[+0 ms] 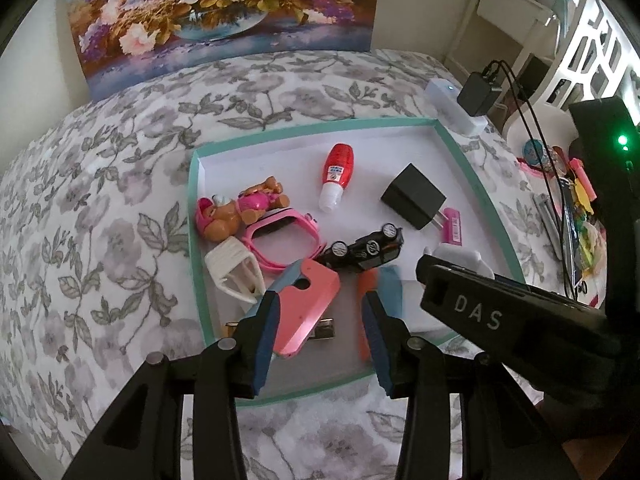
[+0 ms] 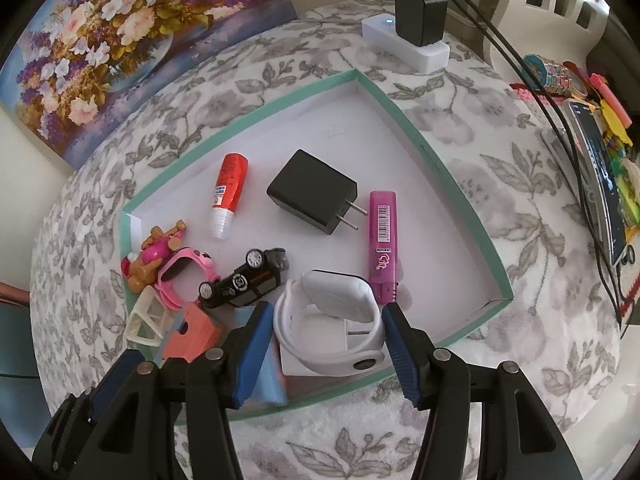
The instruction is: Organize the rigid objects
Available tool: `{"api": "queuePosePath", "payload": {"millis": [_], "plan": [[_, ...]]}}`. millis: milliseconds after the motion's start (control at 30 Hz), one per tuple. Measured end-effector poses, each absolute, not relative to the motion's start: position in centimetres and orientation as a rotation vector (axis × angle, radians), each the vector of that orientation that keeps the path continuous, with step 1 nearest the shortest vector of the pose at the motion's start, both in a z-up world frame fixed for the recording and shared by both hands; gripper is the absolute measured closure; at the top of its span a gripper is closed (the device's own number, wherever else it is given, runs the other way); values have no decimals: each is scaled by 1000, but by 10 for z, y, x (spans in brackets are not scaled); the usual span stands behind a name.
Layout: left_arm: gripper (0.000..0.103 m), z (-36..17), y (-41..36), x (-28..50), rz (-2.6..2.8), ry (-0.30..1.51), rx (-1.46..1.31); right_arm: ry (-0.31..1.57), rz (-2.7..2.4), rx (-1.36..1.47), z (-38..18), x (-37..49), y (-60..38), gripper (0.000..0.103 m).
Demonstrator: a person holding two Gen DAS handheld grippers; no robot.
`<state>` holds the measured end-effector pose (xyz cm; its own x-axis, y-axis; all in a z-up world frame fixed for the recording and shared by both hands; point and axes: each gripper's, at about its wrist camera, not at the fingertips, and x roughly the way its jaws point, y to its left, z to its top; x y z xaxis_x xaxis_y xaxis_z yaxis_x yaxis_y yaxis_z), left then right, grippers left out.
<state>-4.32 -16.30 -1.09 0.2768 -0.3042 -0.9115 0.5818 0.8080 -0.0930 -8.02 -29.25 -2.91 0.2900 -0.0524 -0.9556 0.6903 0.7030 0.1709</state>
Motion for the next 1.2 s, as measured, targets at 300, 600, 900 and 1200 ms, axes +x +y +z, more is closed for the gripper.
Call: {"api": "queuePosePath", "payload": {"millis": [300,600,900,1200], "plan": [[49,-8,-138,-31,-504,1161,248,1176,-548,616,-27,-78,-289,34],[30,-10,-90,-4,-329,1168,165,1177,-528,568,-26,-72,-274,23],[9,-15,-50,3,-221,1180,119,1178,-516,496,-24,-69,-249,1],[9,-8,-22,-4,-188,1138,120,1135,-489,455,-12,-77,-223,0]]}}
